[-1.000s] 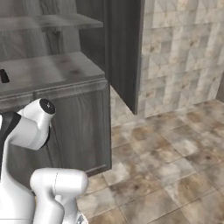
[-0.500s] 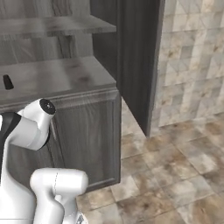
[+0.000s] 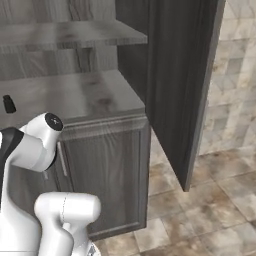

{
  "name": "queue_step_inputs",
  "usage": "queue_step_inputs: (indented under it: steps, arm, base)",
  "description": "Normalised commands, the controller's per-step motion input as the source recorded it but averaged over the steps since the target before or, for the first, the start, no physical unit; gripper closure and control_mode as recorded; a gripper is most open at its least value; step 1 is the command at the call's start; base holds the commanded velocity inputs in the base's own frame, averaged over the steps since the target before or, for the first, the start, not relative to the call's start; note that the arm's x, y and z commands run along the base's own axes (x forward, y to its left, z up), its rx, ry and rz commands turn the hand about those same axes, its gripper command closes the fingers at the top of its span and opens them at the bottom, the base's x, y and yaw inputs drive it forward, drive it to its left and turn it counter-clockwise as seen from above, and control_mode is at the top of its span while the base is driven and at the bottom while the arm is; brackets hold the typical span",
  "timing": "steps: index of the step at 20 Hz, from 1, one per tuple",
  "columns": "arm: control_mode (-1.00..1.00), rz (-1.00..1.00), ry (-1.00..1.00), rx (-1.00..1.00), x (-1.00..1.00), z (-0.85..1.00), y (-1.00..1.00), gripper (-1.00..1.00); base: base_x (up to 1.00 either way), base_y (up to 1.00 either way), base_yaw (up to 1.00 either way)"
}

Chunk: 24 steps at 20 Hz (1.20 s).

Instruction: Collect the turmeric, mayonnaise, and shaker from the cabinet and place them next to the stove.

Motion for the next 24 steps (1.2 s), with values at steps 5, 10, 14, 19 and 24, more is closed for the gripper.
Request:
queue_step_inputs:
  steps: [5, 10, 14, 19, 24]
  arm:
    - [1.00, 0.00, 0.00, 0.00, 0.00, 0.00, 0.00, -1.00]
    - [1.00, 0.00, 0.00, 0.00, 0.00, 0.00, 0.00, -1.00]
    - [1.00, 0.00, 0.00, 0.00, 0.00, 0.00, 0.00, -1.00]
    - [1.00, 0.00, 0.00, 0.00, 0.00, 0.00, 0.00, -1.00]
    - [1.00, 0.00, 0.00, 0.00, 0.00, 0.00, 0.00, -1.00]
  base:
    - [0.56, 0.02, 0.12]
    - [0.36, 0.11, 0.19]
    - [0.34, 0.11, 0.27]
    - [0.38, 0.08, 0.30]
    - [0.42, 0.09, 0.33]
